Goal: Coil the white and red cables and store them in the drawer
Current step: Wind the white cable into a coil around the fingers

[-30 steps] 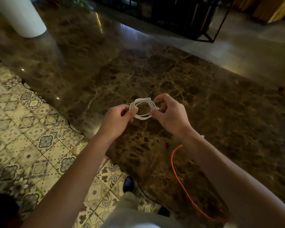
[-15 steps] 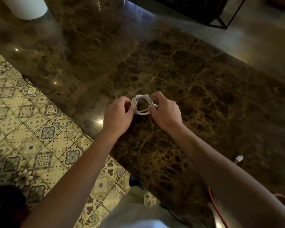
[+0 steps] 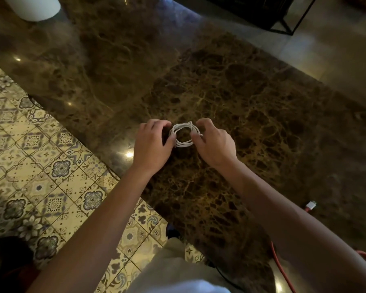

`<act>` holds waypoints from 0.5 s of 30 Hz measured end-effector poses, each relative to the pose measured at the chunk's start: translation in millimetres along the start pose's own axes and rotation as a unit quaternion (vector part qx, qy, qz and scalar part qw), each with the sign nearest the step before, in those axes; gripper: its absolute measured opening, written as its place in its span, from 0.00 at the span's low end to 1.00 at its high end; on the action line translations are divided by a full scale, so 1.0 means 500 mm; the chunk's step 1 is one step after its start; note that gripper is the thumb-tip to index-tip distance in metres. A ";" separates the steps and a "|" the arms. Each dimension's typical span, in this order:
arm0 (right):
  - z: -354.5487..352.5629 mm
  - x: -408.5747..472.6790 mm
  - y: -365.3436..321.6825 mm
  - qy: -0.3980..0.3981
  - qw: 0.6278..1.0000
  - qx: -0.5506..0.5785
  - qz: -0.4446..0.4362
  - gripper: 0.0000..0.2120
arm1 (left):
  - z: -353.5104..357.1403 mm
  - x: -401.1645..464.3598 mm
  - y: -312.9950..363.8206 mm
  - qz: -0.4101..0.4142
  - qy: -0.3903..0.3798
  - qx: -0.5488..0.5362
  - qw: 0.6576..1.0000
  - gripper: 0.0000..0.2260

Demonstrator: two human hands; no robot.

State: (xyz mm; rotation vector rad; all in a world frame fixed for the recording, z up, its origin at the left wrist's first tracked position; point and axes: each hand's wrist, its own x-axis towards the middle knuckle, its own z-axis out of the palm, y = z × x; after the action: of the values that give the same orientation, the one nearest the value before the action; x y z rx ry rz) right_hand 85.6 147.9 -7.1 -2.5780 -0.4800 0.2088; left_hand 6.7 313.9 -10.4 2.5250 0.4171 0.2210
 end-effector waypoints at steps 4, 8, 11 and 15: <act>-0.003 0.005 -0.001 -0.002 1.000 0.025 0.017 0.21 | -0.005 0.008 0.001 -0.011 -0.012 -0.034 0.999 0.15; -0.006 0.006 -0.003 -0.007 0.999 0.025 0.023 0.22 | -0.009 0.010 -0.002 -0.015 -0.020 -0.048 0.999 0.15; -0.009 0.004 -0.001 -0.008 0.998 0.044 0.037 0.22 | -0.010 0.006 -0.004 -0.020 -0.016 -0.070 0.997 0.14; -0.034 -0.009 0.002 0.006 0.994 0.093 0.065 0.19 | -0.017 -0.007 -0.007 0.010 0.029 -0.087 0.996 0.11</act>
State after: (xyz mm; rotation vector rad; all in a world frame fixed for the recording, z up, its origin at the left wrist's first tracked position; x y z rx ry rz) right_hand 85.6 137.8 7.1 -2.4279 -0.2735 0.2700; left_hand 0.5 319.4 -5.6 2.3563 0.3778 0.3242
